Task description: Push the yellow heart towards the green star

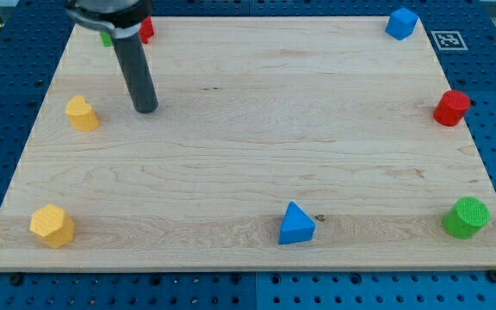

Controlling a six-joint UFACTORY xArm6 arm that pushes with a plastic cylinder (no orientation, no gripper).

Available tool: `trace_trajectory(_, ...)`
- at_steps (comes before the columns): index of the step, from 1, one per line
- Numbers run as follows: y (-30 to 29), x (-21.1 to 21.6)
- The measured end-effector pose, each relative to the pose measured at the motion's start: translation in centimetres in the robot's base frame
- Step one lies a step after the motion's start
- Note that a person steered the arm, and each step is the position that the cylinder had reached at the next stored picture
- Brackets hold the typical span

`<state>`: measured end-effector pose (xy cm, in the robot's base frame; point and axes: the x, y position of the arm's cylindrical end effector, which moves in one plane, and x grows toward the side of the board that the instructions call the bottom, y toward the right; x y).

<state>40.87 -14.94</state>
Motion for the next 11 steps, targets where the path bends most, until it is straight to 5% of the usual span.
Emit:
trace_trajectory(3, -2.3, 7.5)
trace_trajectory(5, -7.3, 6.5)
trace_trajectory(11, -9.5, 2.4)
